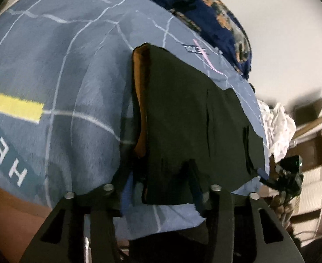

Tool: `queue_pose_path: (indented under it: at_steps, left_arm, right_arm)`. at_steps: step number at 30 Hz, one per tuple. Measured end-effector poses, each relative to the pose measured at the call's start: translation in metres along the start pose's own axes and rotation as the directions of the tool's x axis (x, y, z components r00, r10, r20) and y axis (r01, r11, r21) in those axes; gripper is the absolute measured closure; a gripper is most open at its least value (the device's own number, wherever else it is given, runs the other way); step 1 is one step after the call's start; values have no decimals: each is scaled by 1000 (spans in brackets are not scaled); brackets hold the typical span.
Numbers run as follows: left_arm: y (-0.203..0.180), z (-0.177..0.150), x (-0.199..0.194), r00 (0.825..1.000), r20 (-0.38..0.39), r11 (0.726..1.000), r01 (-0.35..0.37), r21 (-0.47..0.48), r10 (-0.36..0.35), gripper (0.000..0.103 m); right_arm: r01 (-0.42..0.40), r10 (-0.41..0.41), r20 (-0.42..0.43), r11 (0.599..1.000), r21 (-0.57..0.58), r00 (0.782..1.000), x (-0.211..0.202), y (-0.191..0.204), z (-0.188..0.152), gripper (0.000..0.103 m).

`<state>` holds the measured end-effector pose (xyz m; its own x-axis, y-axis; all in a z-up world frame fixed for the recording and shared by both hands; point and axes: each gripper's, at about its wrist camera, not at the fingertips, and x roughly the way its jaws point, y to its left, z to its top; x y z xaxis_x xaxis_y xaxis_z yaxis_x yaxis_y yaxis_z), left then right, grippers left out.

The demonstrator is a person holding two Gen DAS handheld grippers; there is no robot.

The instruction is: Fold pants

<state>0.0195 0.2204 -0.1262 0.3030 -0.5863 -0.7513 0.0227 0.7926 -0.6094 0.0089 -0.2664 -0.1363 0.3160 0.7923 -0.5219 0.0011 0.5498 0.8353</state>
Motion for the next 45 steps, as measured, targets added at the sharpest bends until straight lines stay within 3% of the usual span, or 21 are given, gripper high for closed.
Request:
queue_pose_path:
  at_steps: [3,4,6,10,12,16,18,21,22,23,27,30,32,36,41,45]
  left_arm:
    - [-4,0,-11,996,48,997,78,14,-79,67]
    - [-6,0,-20,987,89,991,130,28,-132,68]
    - [-8,2,-25,980,109,985,167,33,-169,68]
    - [-10,6,-9,996,52,997,65,53,-67,68]
    - [-3,8,-2,998,25,998,58,11,-58,68]
    - [11,9,6,996,3,993,88,-85,-88,52]
    - [5,12,8,996,-1,994,89,-60,-89,46]
    - [-7,18,14,999,2,999,41,5,-41,45]
    - [-9,19,14,1000,4,1000,27,16,-27,50]
    - [-11,21,15,1000,6,999,-7,35,7,64]
    - [-21,19,10,999,24,994,-50,93,48,72]
    - [-40,19,-5,997,65,989,-58,135,49,78]
    - [-55,21,-19,995,100,990,-37,138,24,78]
    - [-107,24,-39,988,146,973,13,232,-48,79]
    - [-176,24,-35,980,135,932,88,352,-143,79]
    - [-220,23,-11,980,97,900,116,419,-172,79]
  right_arm:
    - [-1,1,5,1000,10,1000,-1,-1,1,40]
    - [-2,1,6,1000,15,1000,-1,-2,1,40]
    - [-1,1,7,1000,23,1000,-1,-5,1,39]
    - [-3,3,-1,999,44,1000,2,-9,0,39]
    - [0,0,-5,999,38,1000,1,-9,-1,39]
    - [-2,2,-1,1000,25,1000,-1,-5,-1,37]
    - [-2,2,-1,1000,27,1000,-1,-5,-2,36]
    - [-1,1,-5,999,32,1000,0,-5,-1,36]
    - [0,0,-6,999,32,1000,0,-5,-2,36]
    - [0,0,-5,1000,31,1000,0,-5,-2,36]
    - [0,0,6,1000,18,1000,-2,-3,-1,36]
    - [2,-2,17,1000,7,1000,-2,-2,-1,36]
    - [10,-10,23,1000,-2,1000,-3,-2,0,36]
    - [7,-7,40,1000,-10,999,-6,-1,2,36]
    - [-14,15,71,1000,-6,997,-18,0,8,36]
    - [-57,56,106,998,6,993,-33,0,13,36]
